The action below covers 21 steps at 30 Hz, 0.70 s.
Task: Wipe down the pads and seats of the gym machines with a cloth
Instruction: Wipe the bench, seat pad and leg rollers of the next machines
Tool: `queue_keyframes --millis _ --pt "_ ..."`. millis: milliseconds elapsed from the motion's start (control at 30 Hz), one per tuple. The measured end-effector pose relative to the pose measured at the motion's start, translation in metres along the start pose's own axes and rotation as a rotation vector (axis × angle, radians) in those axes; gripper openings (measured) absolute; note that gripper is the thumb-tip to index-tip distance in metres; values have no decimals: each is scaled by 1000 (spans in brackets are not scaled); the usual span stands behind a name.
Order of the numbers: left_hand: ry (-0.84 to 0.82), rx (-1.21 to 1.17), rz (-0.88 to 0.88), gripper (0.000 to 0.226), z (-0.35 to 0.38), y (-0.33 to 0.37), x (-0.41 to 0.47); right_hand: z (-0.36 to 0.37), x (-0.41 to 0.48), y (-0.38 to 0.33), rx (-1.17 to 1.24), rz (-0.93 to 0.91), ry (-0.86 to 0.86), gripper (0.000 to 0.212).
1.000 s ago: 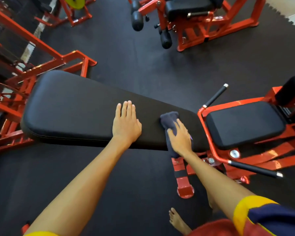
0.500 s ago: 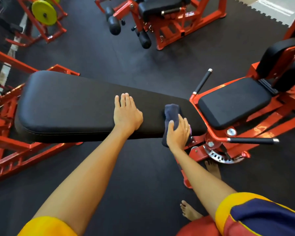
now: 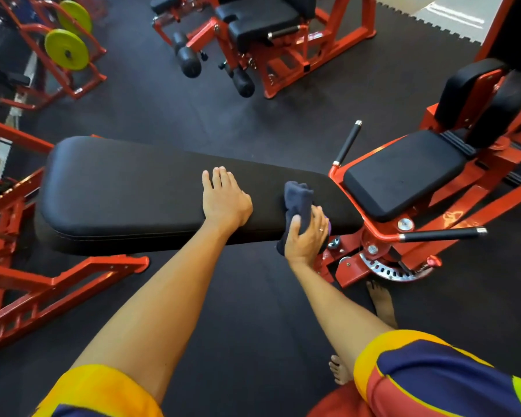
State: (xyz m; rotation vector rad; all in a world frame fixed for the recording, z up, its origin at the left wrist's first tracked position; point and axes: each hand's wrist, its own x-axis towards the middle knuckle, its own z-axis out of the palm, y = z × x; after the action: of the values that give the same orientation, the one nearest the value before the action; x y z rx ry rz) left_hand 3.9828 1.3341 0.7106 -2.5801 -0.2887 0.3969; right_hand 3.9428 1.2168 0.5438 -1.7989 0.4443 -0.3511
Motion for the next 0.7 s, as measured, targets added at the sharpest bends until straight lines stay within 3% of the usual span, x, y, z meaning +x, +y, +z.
queue_keyframes --millis 100,267,367,433,533,700 --pt "-16 -1 4 62 1 -3 -1 10 -6 -29 23 97 23 52" --pt "-9 31 41 61 -1 -1 0 0 -23 -50 106 -272 -235 52" --pt "-17 12 39 62 0 -5 -1 -13 3 -12 39 -190 -311 55" --pt "-30 7 49 63 1 -4 -2 -22 33 5 -96 -32 -347 61" --pt "-39 30 68 63 1 -3 2 -18 78 -10 -320 179 -490 52" --pt "-62 44 75 62 3 -1 10 -2 71 -50 -346 39 -808 66"
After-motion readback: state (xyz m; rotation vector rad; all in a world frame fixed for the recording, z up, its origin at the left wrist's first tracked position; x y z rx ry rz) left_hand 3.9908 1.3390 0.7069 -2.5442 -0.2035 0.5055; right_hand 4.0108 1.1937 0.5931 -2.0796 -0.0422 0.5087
